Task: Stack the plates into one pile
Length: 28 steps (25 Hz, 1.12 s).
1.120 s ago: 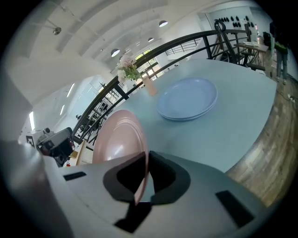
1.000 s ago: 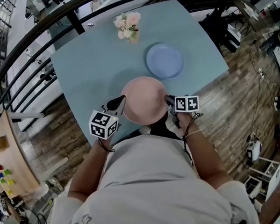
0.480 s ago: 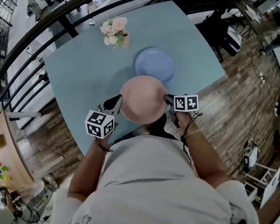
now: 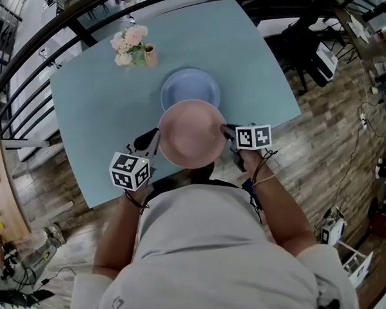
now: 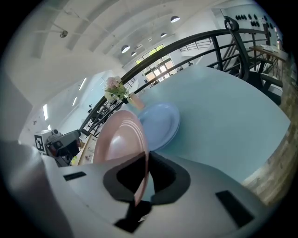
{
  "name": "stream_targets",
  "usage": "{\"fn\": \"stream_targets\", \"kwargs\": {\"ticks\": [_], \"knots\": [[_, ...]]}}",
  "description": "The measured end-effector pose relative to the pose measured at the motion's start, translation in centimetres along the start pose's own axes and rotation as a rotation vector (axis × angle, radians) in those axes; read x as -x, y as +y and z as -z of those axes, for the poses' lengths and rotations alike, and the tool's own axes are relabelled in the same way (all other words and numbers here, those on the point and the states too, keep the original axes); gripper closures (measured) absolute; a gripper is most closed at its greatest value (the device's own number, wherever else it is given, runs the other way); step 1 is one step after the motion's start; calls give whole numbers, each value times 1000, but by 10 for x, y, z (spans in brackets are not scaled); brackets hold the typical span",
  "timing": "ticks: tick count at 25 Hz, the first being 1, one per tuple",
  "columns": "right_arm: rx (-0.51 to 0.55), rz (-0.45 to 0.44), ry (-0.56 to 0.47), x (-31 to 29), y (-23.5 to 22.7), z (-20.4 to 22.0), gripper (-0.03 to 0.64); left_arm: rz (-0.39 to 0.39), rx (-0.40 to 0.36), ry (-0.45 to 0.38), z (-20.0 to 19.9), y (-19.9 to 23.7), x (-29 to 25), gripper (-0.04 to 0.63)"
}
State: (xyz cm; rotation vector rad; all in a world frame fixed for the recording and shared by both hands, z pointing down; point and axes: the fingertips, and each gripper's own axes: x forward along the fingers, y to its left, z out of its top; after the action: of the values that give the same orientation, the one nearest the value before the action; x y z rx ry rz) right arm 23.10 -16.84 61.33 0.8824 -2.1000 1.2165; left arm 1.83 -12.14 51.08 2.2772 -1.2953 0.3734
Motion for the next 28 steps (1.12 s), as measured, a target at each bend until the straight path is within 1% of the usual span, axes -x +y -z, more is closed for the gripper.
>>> {"fn": "stream_targets", "kwargs": {"ticks": [5, 11, 17, 22, 28], "knots": [[34, -43, 34, 7, -25, -10, 594, -45, 27, 13, 4, -26, -21, 591], [54, -76, 47, 12, -43, -18, 592, -89, 41, 23, 8, -43, -31, 591], [56, -93, 55, 9, -45, -27, 592, -113, 53, 24, 8, -40, -32, 591], [57, -92, 59, 2, -49, -40, 592, -108, 55, 24, 3, -33, -44, 591], [47, -84, 61, -12, -49, -60, 592, -96, 65, 32, -2, -14, -55, 591]]}}
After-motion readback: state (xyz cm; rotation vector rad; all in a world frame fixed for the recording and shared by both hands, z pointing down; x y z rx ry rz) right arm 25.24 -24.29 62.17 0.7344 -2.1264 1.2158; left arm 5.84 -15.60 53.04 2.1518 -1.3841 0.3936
